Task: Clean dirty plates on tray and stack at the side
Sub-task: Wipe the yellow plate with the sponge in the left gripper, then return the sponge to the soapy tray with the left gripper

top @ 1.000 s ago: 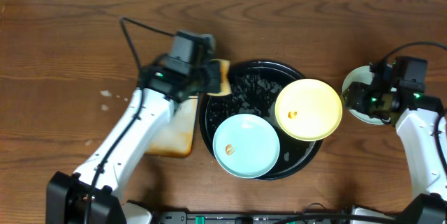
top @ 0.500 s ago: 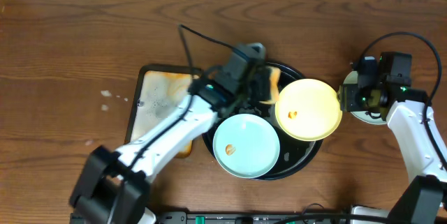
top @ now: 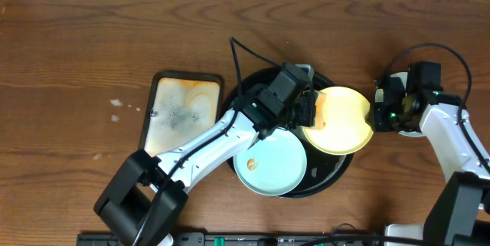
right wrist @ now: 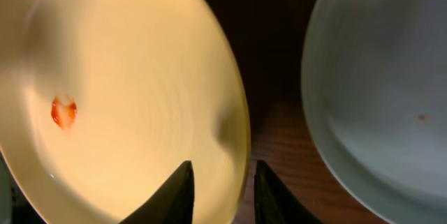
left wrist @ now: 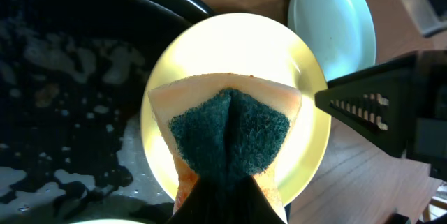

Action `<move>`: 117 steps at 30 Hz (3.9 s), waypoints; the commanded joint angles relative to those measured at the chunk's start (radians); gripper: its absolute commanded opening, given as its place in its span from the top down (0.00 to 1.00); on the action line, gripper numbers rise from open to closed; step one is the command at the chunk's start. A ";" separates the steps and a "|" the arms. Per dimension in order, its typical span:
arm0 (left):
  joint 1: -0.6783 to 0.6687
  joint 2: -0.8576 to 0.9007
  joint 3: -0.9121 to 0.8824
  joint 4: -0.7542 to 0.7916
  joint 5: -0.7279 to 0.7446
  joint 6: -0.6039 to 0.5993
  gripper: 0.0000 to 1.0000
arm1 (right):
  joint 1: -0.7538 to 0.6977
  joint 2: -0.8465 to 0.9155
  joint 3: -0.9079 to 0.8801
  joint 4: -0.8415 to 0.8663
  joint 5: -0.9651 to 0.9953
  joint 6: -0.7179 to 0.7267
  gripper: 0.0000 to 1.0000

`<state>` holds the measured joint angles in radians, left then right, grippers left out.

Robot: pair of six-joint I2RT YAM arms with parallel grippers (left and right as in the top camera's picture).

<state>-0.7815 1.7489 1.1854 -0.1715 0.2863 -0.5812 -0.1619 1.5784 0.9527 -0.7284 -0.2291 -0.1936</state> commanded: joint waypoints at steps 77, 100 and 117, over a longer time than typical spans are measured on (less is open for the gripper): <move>0.058 0.359 0.361 -0.395 -0.063 0.002 0.92 | 0.006 0.060 -0.002 0.013 0.019 0.179 0.99; 0.595 -0.058 0.375 -0.937 -0.145 0.209 0.92 | 0.227 -0.297 -0.001 0.032 0.342 0.178 0.99; 0.726 -0.064 0.135 -0.889 -0.137 0.317 0.92 | 0.771 -0.354 0.048 0.109 1.155 -0.235 0.99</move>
<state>-0.0559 1.6928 1.3205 -1.0641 0.1505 -0.3012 0.5430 1.2350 0.9699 -0.6388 0.6941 -0.2584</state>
